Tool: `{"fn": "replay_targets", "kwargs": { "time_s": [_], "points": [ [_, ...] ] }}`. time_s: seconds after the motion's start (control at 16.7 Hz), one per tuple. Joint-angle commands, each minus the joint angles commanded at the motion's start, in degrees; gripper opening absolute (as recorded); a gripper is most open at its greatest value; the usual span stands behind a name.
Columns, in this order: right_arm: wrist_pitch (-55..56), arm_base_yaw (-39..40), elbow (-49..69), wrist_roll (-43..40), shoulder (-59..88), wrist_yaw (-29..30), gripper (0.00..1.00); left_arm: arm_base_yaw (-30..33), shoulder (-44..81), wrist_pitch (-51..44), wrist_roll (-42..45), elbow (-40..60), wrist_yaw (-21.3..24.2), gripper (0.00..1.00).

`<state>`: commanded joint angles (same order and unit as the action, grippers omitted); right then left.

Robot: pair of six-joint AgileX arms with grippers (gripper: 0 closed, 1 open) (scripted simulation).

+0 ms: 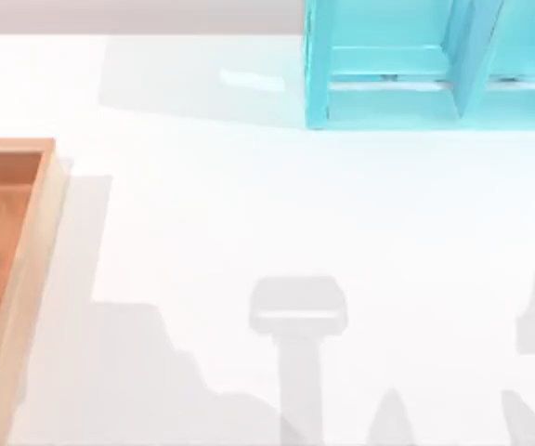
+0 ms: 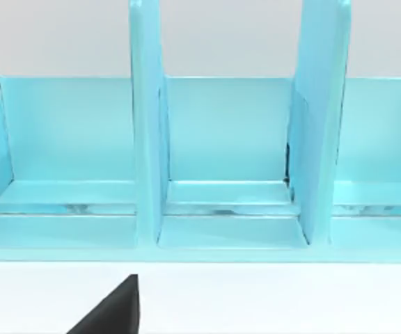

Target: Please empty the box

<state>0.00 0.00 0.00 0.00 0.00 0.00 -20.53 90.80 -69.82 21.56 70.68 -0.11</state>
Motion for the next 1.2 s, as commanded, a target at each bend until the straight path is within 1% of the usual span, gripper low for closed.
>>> {"fn": "replay_targets", "kwargs": {
  "time_s": [0.18,0.6,0.72,0.96,1.2],
  "points": [
    [0.0,0.0,0.0,0.0,0.0,0.0,1.0,-0.1,1.3,4.8,0.1,-3.4,0.0,1.0],
    [0.0,0.0,0.0,0.0,0.0,0.0,1.0,-0.4,5.9,20.6,0.5,-14.6,0.0,1.0],
    [0.0,0.0,0.0,0.0,0.0,0.0,1.0,-0.4,6.4,22.4,0.5,-15.9,0.0,1.0],
    [0.0,0.0,0.0,0.0,0.0,0.0,1.0,-0.4,6.5,22.4,0.5,-15.9,0.0,1.0],
    [0.0,0.0,0.0,0.0,0.0,0.0,1.0,-0.4,6.5,22.4,0.5,-15.9,0.0,0.7]
  ]
}}
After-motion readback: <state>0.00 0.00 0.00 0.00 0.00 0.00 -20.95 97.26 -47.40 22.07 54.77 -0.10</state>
